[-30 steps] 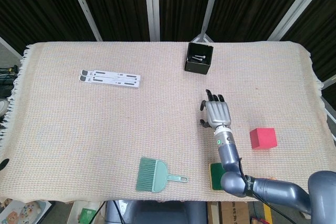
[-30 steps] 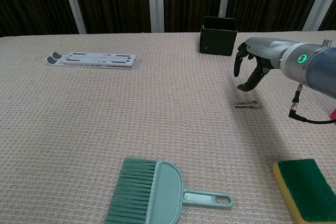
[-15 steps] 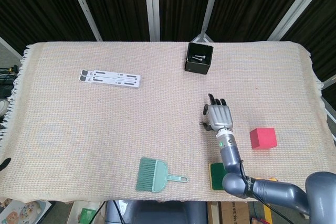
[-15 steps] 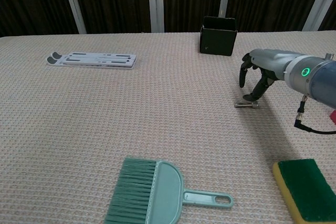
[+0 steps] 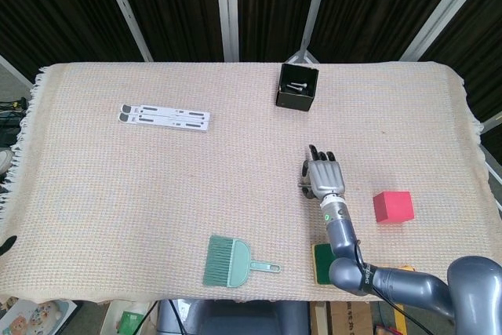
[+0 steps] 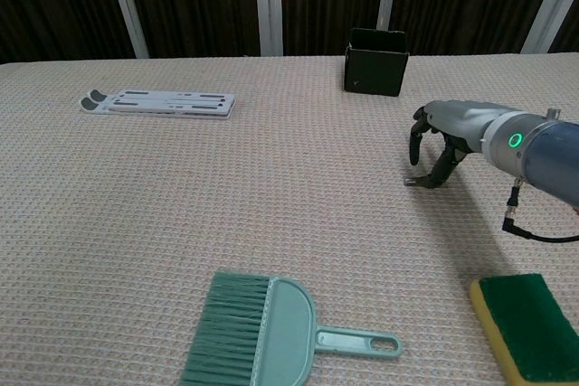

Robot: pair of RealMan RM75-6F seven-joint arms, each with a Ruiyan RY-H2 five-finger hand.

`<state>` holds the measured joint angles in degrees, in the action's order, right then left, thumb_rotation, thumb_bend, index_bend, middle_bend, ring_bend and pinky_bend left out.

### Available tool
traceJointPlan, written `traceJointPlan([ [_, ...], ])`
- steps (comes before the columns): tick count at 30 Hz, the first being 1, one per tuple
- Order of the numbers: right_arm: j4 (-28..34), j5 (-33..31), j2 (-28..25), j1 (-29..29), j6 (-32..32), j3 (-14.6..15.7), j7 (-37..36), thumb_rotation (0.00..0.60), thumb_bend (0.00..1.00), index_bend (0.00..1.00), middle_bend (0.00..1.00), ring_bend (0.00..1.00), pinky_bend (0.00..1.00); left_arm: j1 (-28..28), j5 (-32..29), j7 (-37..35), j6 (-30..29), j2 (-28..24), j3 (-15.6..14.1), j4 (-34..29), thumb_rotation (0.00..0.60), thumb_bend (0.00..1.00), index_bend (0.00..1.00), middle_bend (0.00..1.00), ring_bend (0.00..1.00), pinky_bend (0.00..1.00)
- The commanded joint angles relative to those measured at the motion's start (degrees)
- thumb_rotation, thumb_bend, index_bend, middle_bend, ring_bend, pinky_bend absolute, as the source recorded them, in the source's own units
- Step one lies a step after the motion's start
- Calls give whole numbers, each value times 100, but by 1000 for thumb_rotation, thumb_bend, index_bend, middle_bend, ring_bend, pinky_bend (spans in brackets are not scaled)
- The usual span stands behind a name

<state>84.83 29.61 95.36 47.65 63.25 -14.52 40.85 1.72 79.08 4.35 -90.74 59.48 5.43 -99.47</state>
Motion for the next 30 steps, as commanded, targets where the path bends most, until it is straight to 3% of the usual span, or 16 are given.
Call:
traceJointPlan([
  [1, -28, -5, 33, 13, 0, 6, 12, 600, 311, 496, 66, 151, 109, 5, 0, -5, -12, 1, 1, -1, 600, 236, 121, 0, 0, 0],
  [30, -403, -108, 304, 91, -115, -7, 78, 600, 312, 558, 66, 151, 109, -3, -37, -15, -7, -7, 13, 2, 600, 236, 121, 0, 0, 0],
])
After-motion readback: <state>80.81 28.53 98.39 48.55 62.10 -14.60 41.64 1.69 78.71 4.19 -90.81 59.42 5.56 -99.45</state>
